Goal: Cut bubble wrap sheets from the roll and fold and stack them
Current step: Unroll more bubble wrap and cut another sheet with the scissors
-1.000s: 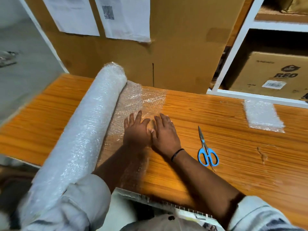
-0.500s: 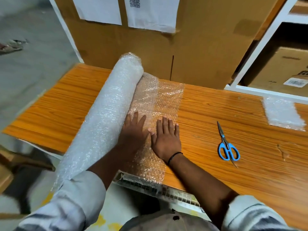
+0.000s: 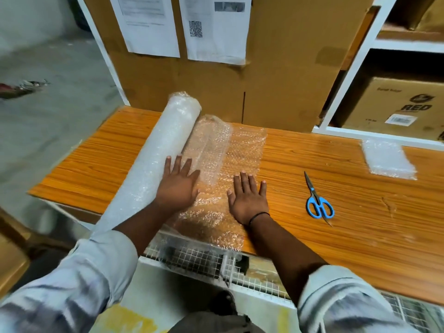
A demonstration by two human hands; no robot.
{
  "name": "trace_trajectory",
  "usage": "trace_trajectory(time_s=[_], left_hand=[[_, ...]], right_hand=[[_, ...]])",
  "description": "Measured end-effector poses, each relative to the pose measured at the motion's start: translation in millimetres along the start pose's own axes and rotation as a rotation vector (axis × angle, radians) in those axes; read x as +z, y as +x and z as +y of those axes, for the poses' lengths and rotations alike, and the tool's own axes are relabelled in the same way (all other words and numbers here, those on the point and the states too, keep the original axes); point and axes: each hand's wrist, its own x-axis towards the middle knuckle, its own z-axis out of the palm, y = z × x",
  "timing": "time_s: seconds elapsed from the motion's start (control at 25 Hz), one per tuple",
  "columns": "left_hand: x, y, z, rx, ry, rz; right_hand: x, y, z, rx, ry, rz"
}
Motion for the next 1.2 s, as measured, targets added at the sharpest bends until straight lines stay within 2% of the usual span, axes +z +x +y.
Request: trace_trajectory(time_s=[0.2, 0.32, 0.4, 0.52, 0.64, 0.92, 1.2], left_hand=[[-4, -22, -15, 0.003, 0.075, -0.078], [2, -22, -27, 0.020, 0.051, -0.089], [9, -22, -32, 0.024, 0.045, -0.085], [18, -18, -40, 0.037, 0.029, -0.080], [25, -15, -57, 0.041, -0.005, -0.048], [31, -2, -86, 0.053, -0.031, -0.009], [20, 3, -54, 0.040, -0.137, 0.007]], right_hand=[[-7, -11, 3, 0.032, 0.032, -0.005], [-5, -24, -23, 0.015, 0.163, 0.189], [-1, -26, -53, -0.011, 0.195, 0.234], [10, -21, -84, 0.076, 0.229, 0.154], [21, -15, -86, 0.123, 0.085, 0.092], [22, -15, -78, 0.128, 0.019, 0.130], [17, -24, -50, 0.136, -0.014, 0.137]])
